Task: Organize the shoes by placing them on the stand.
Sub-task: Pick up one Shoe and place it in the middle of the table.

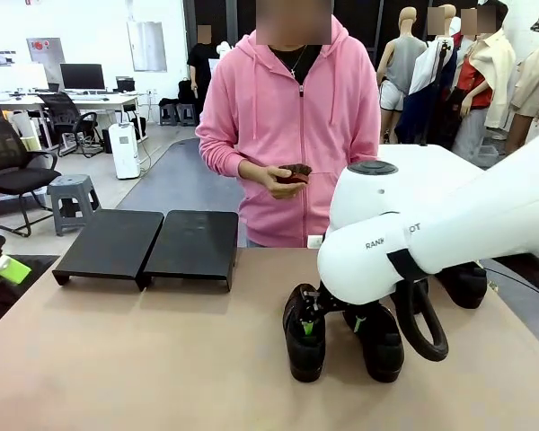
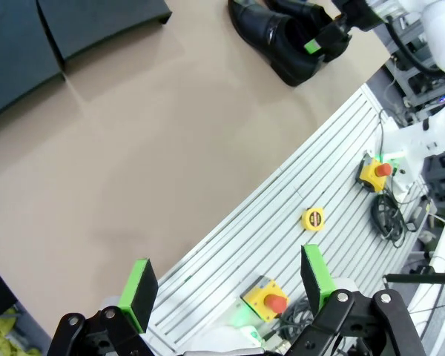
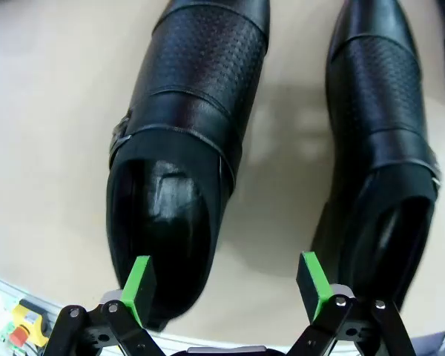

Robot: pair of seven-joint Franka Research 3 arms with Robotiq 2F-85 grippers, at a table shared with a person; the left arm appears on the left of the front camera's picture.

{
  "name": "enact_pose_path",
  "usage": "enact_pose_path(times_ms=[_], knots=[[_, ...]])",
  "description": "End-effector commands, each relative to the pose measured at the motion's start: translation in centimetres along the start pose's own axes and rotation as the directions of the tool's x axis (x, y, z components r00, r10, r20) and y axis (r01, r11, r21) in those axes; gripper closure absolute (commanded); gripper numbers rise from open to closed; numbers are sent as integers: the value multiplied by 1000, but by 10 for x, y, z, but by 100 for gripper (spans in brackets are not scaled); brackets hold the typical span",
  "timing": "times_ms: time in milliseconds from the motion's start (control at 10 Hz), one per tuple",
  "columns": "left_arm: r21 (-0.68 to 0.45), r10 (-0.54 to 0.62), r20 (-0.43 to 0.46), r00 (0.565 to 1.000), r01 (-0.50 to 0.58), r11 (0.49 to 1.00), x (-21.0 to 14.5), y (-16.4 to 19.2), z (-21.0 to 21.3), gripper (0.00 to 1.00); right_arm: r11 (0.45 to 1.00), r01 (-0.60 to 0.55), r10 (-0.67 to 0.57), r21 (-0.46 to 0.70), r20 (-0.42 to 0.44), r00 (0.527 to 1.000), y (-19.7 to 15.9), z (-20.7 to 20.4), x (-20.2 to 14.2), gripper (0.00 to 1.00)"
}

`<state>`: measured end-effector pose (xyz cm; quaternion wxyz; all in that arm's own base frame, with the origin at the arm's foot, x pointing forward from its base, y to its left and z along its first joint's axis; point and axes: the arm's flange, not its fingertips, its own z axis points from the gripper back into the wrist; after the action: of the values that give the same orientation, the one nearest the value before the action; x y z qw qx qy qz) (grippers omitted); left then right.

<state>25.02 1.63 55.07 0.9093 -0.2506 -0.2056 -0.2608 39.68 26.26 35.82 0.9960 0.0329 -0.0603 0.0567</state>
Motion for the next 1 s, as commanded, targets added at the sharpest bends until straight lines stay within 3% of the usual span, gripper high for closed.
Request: enact_pose_path(times_ms=[0, 100, 200, 300, 900], knots=[[-19, -7, 9, 1000, 7, 1000, 0, 1, 1, 0, 999, 32, -31, 8, -18, 999, -2, -26, 22, 0], [-19, -7, 9, 1000, 7, 1000, 0, 1, 1, 0, 999, 42, -42, 8, -25, 999, -2, -31, 22, 28], [-19, -7, 9, 1000, 7, 1000, 0, 1, 1, 0, 999, 33, -31, 40, -35, 999, -1, -34, 22, 87], [-19, -7, 9, 1000, 7, 1000, 0, 1, 1, 0, 998, 36, -35, 42, -31, 999, -1, -33, 22, 100], [-19, -7, 9, 1000, 7, 1000, 0, 1, 1, 0, 998, 44, -43, 37, -22, 999, 3, -29, 19, 100]])
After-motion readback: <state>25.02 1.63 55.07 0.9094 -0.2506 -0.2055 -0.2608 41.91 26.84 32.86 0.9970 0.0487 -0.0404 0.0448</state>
